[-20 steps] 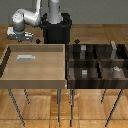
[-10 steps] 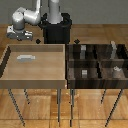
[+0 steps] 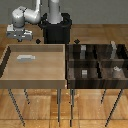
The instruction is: Place the milk carton into the appropriate compartment.
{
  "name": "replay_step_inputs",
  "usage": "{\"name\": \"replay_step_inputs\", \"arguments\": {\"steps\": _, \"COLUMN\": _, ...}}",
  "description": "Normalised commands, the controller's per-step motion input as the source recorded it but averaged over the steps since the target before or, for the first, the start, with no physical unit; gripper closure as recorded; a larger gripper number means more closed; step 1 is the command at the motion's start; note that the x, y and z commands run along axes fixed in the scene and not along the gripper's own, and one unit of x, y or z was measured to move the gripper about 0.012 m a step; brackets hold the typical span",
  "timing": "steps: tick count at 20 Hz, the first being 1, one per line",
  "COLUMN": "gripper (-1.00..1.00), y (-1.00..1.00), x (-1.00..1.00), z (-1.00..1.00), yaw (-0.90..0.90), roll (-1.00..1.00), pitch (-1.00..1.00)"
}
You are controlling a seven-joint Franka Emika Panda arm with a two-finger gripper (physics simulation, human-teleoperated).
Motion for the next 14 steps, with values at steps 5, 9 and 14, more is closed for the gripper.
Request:
{"name": "replay_step_inputs", "arguments": {"steps": 5, "gripper": 1.0, "y": 0.0, "x": 0.0, "z": 0.0, "yaw": 0.0, "roll": 0.0, "pitch": -0.12}}
{"name": "replay_step_inputs", "arguments": {"steps": 9, "gripper": 1.0, "y": 0.0, "x": 0.0, "z": 0.0, "yaw": 0.0, "roll": 0.0, "pitch": -0.15}}
{"name": "replay_step_inputs", "arguments": {"steps": 14, "gripper": -1.0, "y": 0.0, "x": 0.0, "z": 0.0, "yaw": 0.0, "roll": 0.0, "pitch": 0.0}}
